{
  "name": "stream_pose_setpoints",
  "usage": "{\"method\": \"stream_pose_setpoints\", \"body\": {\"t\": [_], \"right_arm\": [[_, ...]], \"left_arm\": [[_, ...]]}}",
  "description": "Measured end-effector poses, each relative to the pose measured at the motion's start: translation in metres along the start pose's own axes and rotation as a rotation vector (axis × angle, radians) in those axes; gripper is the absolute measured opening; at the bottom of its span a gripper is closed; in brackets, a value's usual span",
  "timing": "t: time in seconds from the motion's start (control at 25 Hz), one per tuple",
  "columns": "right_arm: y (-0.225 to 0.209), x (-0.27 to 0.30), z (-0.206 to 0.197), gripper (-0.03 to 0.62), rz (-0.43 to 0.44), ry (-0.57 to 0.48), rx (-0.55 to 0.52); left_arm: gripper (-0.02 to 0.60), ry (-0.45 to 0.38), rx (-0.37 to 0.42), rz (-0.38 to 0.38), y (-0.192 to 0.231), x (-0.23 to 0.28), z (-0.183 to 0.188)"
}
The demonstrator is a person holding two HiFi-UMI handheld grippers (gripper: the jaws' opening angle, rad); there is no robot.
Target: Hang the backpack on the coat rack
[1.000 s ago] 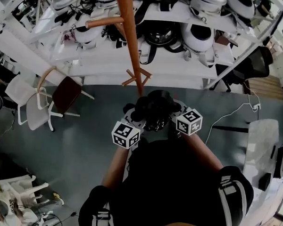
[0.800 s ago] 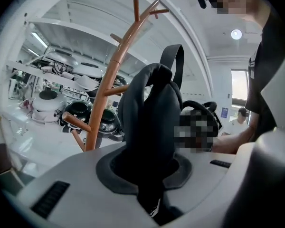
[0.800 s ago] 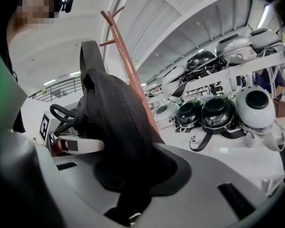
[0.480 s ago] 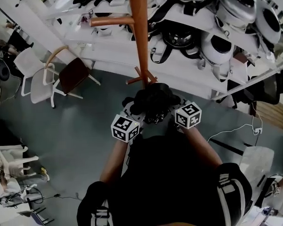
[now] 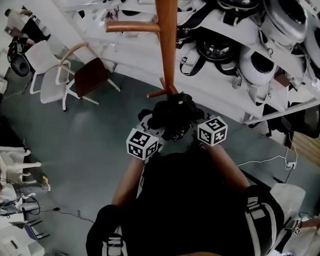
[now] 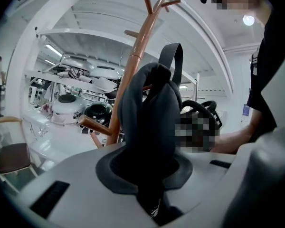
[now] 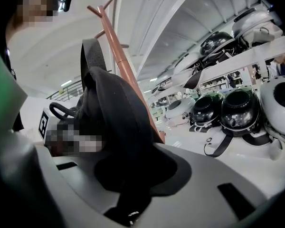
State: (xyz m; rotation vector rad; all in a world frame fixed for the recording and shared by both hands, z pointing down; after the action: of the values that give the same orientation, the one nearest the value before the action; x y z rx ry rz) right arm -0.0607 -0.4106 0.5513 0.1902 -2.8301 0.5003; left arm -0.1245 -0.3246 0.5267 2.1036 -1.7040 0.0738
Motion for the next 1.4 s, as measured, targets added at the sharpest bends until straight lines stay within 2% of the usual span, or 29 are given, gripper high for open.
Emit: {"method": "stream_pose_setpoints", "body": {"t": [0.92,1.4], "right_arm": [[-0.05,0.034,-0.03,0.092,0.109,0.103,-0.01],[-0.063,0.05,-0.049,0.092,0.136,0.159,0.003]], "left_arm": [[0.077,0.022,-0.085,0.138,0.029,0.045,-0.036],[0.078,0.056,-0.117,0.172,0.046,0.056,-0.054]]}}
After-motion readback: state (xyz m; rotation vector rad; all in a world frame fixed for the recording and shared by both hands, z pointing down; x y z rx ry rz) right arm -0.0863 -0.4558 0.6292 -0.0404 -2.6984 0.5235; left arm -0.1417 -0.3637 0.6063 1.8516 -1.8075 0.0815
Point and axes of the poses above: the fingertips, and each gripper's own axes: x forward along the fingers, y to its left, z out of its top, the point moved 3 cm from there along -x, backward along the fingers, and after that the axes turned 3 degrees about -x, right-handed, at the moved point
